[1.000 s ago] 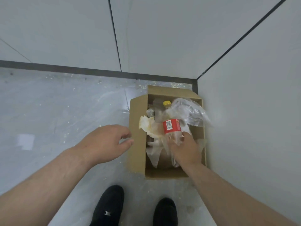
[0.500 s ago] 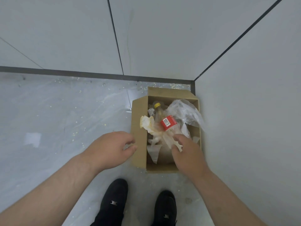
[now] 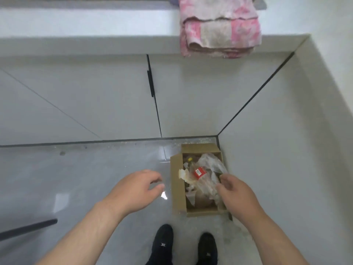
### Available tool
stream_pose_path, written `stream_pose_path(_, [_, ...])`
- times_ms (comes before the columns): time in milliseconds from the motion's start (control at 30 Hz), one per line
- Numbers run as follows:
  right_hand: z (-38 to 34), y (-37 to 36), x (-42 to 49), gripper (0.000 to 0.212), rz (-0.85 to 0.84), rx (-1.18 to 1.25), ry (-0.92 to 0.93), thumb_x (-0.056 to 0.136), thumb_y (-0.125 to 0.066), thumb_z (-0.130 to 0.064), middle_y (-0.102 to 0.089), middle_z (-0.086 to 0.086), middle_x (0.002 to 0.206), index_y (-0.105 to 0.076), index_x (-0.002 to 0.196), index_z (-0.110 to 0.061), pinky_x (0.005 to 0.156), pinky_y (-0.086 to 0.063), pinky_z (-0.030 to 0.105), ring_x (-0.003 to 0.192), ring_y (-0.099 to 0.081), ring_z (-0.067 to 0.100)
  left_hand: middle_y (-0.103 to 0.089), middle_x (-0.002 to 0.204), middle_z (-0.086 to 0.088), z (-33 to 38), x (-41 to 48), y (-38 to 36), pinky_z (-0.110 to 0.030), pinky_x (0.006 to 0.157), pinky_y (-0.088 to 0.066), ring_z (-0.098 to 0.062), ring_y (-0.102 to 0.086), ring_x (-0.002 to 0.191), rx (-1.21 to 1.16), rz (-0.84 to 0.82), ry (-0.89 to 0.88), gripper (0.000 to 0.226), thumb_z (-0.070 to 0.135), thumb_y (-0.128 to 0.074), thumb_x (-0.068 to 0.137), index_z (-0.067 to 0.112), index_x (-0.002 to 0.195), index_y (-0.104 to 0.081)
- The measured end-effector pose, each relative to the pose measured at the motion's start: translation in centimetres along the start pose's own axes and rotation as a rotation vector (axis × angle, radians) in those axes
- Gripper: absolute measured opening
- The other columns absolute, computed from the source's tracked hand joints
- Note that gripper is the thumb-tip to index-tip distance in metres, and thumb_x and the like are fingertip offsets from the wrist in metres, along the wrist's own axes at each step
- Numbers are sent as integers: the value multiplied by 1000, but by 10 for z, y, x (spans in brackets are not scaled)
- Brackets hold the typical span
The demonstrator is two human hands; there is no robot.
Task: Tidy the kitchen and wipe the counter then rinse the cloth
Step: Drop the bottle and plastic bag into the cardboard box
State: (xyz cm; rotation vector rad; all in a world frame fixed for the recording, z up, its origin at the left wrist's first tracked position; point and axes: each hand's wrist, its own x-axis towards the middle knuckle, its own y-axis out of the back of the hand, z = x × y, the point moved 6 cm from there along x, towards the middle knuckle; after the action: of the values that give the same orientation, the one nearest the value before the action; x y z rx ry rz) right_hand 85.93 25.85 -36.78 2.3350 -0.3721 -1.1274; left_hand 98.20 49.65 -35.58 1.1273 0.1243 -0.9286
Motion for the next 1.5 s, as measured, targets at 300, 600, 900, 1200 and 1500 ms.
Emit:
stream_pose_path(300, [-60,61,-145,41,49,65,6,97,-54,-36,-60,-6,130,-54,137,-23,97,-49,33,117,-57,13,-56,103,24,85,-91,96,-23,91,-46,0,-57,105,-58,53,-120,25,41,-56,93,30,114,-65])
stream_pose_path(600, [-51,119,-303,37,212,98,-1,95,-53,-38,-58,-17,127,-55,132,-32,91,-42,23,111,-56,4,-62,105,23,183,-180,129,-19,89,-47,6,-55,99,58,23,-367,16,42,-56,93,38,106,-64])
stream_pose_path(900, [-3,160,-452,39,480,248,18,93,-57,-34,-60,-14,128,-57,132,-31,101,-44,27,114,-57,3,-61,93,21,269,-285,134,-25,81,-49,6,-55,90,155,71,-592,8,45,-53,91,41,91,-60])
stream_pose_path(1200, [59,135,-603,33,677,348,-2,95,-57,-33,-60,-16,120,-57,128,-34,96,-42,21,111,-55,1,-63,102,20,309,-393,94,-33,84,-54,-1,-62,90,125,53,-767,9,47,-55,90,45,99,-58])
stream_pose_path(1500, [62,115,-653,34,746,375,31,94,-60,-29,-62,-17,121,-57,127,-35,95,-41,18,108,-55,-6,-59,104,27,301,-447,104,-21,77,-51,2,-61,93,164,121,-797,13,48,-54,92,44,104,-58])
